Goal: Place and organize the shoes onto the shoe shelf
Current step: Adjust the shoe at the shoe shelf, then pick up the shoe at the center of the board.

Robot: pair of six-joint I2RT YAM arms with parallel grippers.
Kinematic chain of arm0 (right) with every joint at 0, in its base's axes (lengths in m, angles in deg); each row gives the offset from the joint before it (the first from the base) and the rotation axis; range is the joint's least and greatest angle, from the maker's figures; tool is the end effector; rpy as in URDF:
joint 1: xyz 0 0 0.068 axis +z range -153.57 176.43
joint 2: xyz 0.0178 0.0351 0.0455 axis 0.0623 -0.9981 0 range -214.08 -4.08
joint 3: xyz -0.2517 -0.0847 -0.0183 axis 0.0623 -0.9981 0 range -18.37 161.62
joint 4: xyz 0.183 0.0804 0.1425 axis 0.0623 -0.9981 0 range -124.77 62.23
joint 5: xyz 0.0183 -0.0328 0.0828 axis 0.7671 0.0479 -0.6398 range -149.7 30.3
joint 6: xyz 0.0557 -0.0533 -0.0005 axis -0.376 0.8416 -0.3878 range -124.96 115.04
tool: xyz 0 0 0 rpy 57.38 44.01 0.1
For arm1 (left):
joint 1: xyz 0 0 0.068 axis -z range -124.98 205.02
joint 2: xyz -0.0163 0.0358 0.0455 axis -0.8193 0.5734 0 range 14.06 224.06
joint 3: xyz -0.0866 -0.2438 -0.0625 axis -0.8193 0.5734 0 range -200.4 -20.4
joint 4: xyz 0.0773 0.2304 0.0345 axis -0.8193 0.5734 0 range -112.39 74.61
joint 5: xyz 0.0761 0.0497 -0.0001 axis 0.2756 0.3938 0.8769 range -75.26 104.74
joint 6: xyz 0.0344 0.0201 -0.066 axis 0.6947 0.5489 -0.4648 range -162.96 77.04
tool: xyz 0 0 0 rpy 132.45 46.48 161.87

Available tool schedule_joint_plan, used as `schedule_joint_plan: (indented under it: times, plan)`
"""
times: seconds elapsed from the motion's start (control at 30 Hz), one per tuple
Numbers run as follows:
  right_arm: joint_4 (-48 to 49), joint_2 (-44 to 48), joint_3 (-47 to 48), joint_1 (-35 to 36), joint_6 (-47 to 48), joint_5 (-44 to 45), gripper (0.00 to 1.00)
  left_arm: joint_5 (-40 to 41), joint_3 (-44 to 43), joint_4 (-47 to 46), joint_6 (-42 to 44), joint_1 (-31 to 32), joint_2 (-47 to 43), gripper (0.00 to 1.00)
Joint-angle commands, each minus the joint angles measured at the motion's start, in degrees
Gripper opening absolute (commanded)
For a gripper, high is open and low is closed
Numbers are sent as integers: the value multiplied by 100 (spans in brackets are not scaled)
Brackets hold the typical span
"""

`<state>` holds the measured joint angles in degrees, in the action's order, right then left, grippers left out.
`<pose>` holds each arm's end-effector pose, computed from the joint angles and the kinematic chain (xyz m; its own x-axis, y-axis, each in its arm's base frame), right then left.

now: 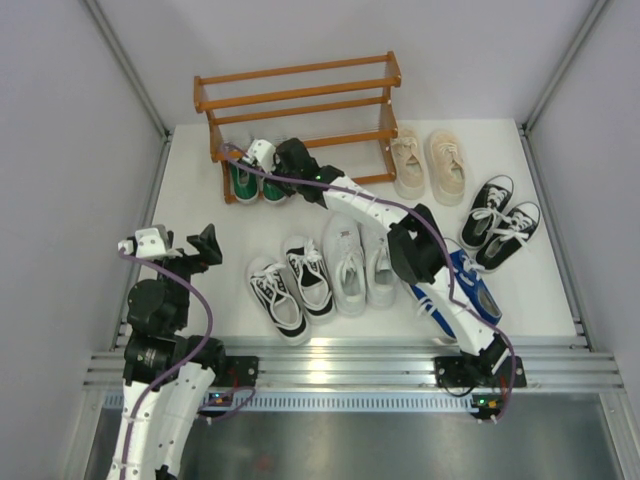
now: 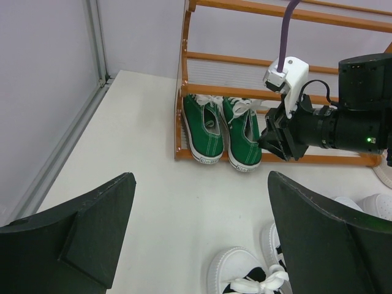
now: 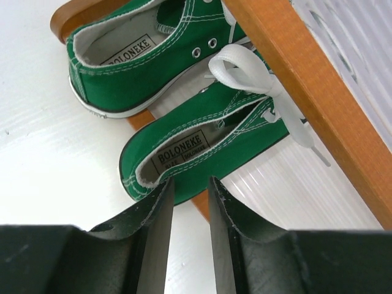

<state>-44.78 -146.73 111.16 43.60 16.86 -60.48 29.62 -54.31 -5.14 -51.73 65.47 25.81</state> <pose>0.3941 0.4264 0.2062 -0.0412 -0.5912 -0.8055 -0.8150 0.4862 -0.3151 0.0951 -0.0004 0.3191 0.0949 -0.1674 -0.9813 -0.0625 0.9828 -0.1737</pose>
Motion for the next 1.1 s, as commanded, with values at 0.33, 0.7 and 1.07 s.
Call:
schedule_joint_plan:
  times: [0.33,0.7,1.07]
  plan:
    - [-434,247,19,160,709,-160,20,7,34,-117,122,0,-111,95]
    - [-417,-228,405,107,771,-265,0,-28,42,-126,122,0,-76,95]
    - [-189,-632,888,134,226,-950,1,-28,60,-135,139,0,-41,95]
